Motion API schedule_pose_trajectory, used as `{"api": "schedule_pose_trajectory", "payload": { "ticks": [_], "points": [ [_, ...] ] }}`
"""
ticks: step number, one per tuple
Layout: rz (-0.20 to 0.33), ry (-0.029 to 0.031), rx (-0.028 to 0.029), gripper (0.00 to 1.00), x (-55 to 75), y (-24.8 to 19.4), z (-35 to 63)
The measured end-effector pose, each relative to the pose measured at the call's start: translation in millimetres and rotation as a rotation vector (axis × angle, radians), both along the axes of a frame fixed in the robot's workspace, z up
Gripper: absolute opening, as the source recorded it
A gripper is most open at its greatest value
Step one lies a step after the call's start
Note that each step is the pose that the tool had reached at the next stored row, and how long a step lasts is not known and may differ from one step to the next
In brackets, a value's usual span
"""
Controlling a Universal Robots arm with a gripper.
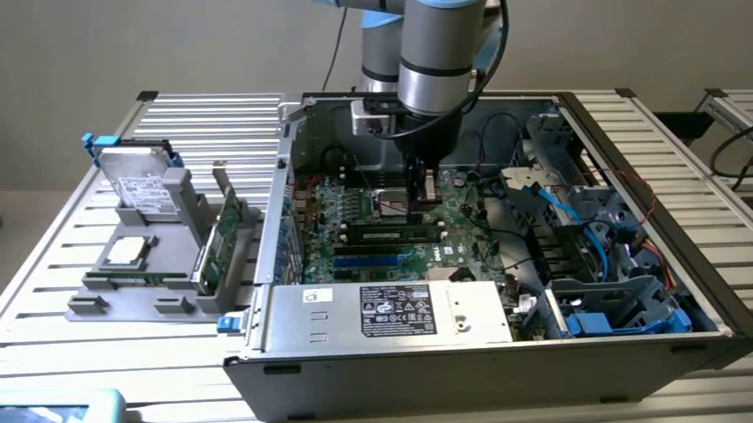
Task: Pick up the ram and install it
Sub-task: 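Press down the ram until it locks into place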
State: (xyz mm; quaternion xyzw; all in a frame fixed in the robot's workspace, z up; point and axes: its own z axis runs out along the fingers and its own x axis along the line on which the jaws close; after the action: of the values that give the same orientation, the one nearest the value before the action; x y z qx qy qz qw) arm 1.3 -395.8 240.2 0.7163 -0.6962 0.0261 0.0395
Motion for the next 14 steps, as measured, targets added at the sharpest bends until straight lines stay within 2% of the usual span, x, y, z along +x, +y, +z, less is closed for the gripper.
{"api": "schedule_pose_trajectory", "payload": {
  "ticks": [5, 12, 14],
  "points": [
    [0.0, -0.0001, 0.0001, 0.11, 13.3, -0.5, -0.4],
    [-0.004, -0.0003, 0.0002, 0.11, 13.7, -2.5, -4.9],
    [-0.015, -0.0029, 0.0005, 0.11, 13.7, -2.4, -5.0]
  ]
}}
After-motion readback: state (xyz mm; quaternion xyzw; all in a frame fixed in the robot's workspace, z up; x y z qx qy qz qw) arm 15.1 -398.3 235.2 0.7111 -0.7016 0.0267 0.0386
